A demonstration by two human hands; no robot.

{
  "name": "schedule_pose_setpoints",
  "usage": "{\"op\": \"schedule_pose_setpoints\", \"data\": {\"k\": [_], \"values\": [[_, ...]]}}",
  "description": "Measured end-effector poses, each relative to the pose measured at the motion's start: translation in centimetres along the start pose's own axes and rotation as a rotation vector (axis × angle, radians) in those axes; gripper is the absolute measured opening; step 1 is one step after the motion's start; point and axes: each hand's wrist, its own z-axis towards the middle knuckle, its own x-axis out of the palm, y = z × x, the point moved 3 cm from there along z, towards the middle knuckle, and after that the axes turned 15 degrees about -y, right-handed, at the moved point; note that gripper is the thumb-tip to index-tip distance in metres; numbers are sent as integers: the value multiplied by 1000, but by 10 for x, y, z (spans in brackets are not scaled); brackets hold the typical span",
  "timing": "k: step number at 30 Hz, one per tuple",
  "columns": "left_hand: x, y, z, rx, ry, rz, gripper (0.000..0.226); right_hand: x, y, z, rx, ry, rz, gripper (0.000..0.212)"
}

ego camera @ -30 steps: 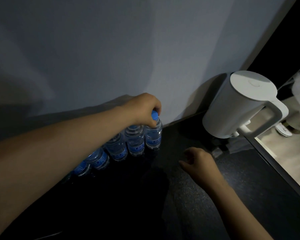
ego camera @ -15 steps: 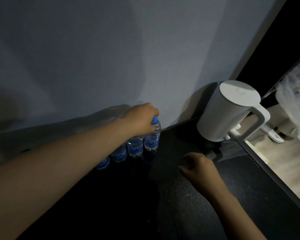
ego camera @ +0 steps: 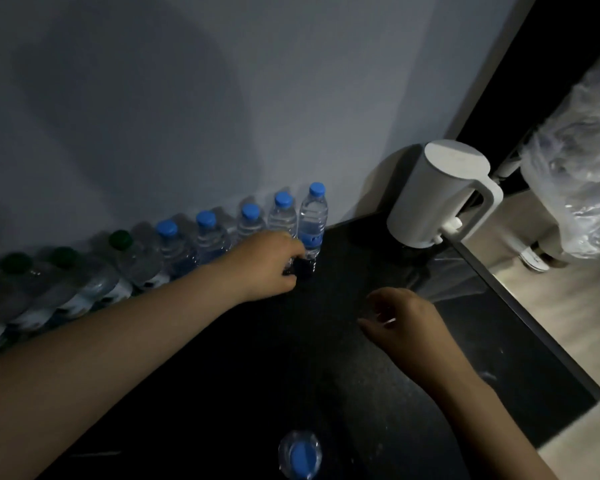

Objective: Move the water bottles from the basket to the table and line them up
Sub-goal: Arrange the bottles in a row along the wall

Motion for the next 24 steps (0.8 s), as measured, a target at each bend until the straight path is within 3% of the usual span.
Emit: {"op": "schedule_pose_setpoints", "data": {"k": [13, 24], "values": [[11, 17, -133, -40, 130, 32, 43, 22, 46, -118, -42, 254, -135, 34], [22, 39, -206, -107, 231, -24, 43, 59, 62, -145, -108, 353, -234, 45]]}}
